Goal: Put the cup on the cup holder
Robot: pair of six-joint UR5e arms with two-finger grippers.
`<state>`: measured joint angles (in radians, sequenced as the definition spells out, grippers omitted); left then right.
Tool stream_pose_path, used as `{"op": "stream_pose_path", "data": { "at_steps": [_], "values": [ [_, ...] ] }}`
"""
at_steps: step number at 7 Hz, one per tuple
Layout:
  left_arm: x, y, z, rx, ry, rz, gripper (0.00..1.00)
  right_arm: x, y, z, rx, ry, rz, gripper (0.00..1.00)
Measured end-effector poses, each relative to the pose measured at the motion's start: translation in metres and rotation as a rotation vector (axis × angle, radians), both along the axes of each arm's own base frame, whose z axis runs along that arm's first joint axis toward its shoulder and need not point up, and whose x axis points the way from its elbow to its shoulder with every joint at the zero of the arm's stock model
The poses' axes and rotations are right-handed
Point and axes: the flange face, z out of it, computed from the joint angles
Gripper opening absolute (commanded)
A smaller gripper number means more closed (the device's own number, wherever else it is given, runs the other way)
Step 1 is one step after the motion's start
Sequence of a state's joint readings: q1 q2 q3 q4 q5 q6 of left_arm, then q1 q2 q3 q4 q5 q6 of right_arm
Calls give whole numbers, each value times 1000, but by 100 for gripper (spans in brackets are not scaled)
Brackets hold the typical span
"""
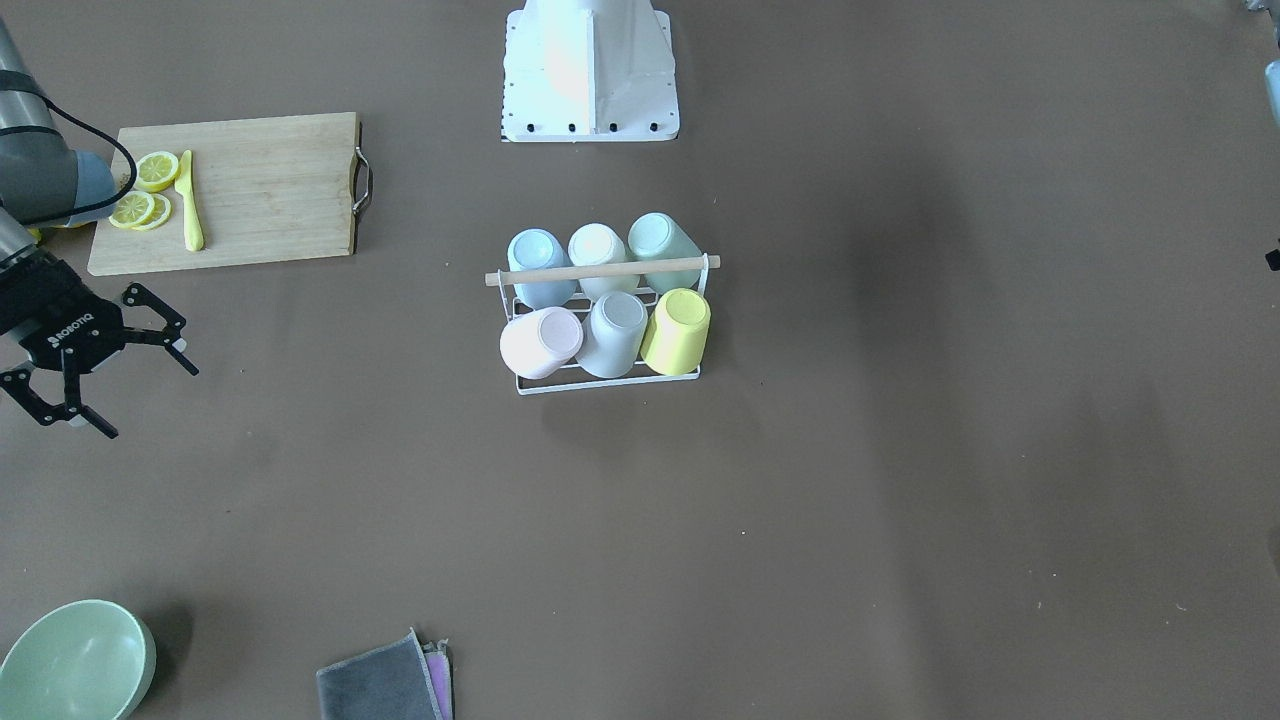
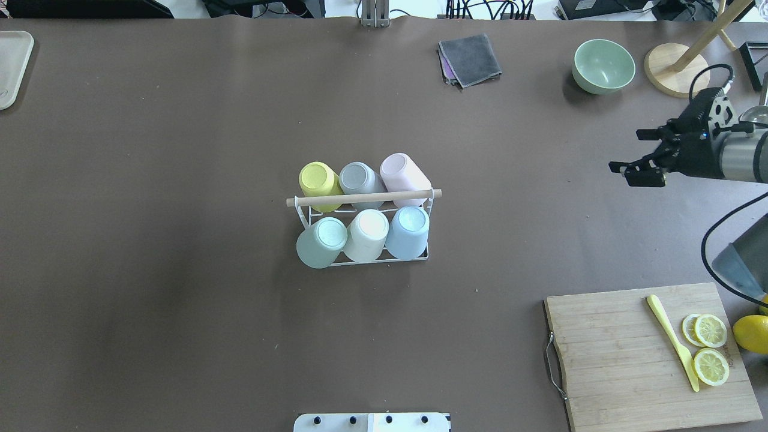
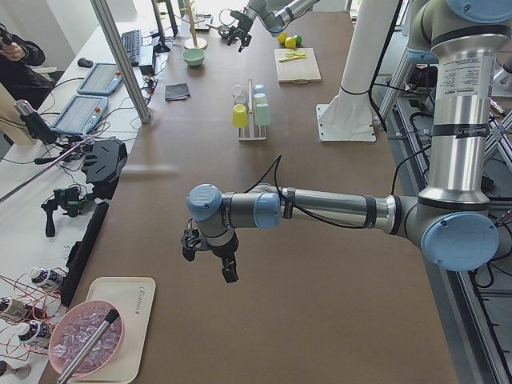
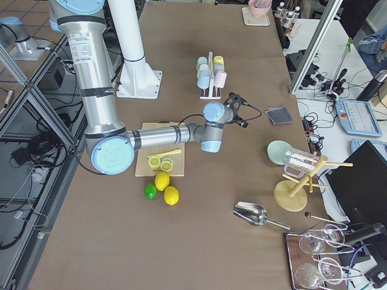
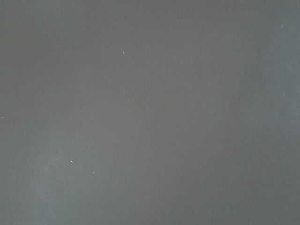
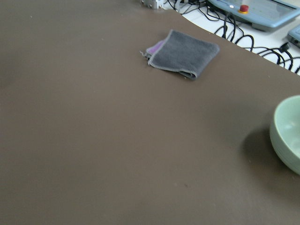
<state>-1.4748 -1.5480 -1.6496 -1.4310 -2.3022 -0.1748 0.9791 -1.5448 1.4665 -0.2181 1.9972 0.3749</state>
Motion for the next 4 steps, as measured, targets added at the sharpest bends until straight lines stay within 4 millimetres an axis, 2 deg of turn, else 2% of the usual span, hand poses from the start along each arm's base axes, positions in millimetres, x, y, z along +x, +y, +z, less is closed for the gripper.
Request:
{"op": "stream_pose_path", "data": {
  "at_steps": [1, 2, 3, 4],
  "values": [
    [-13, 7, 6, -11, 0, -27, 98, 21, 14, 29, -47, 37, 28, 100],
    [-30, 18, 14, -22, 2, -62, 98, 42, 19, 46, -97, 66, 53, 100],
    [-43, 37, 28, -29, 16, -96, 98, 62, 18, 55, -167, 84, 58, 100],
    [-49, 55, 41, -14, 35, -113, 98, 87, 18, 61, -259, 93, 51, 100]
  ]
}}
